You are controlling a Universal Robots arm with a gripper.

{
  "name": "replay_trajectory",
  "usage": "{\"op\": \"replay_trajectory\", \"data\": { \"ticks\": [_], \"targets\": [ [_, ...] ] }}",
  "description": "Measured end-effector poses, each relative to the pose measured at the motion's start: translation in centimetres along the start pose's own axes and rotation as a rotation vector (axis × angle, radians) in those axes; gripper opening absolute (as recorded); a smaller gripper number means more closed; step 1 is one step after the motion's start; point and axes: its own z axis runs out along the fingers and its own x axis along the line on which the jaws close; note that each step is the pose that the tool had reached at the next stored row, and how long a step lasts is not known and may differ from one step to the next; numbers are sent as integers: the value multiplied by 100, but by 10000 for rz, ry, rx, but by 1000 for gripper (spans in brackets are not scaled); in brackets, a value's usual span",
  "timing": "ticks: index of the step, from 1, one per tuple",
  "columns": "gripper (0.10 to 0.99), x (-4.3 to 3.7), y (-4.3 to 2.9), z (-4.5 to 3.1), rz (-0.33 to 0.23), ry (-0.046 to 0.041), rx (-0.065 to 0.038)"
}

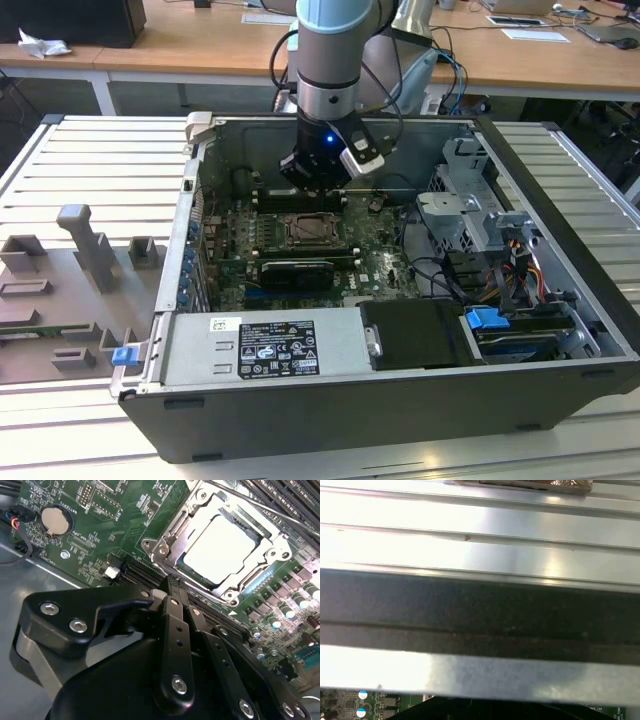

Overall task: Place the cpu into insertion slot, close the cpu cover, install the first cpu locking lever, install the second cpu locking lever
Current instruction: 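Install the first cpu locking lever, then install the second cpu locking lever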

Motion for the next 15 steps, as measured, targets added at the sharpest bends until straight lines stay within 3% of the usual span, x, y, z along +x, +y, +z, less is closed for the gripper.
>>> {"op": "replay_trajectory", "data": {
  "ticks": [15],
  "targets": [
    [106,3,-37,-3,2,1,0]
  ]
}}
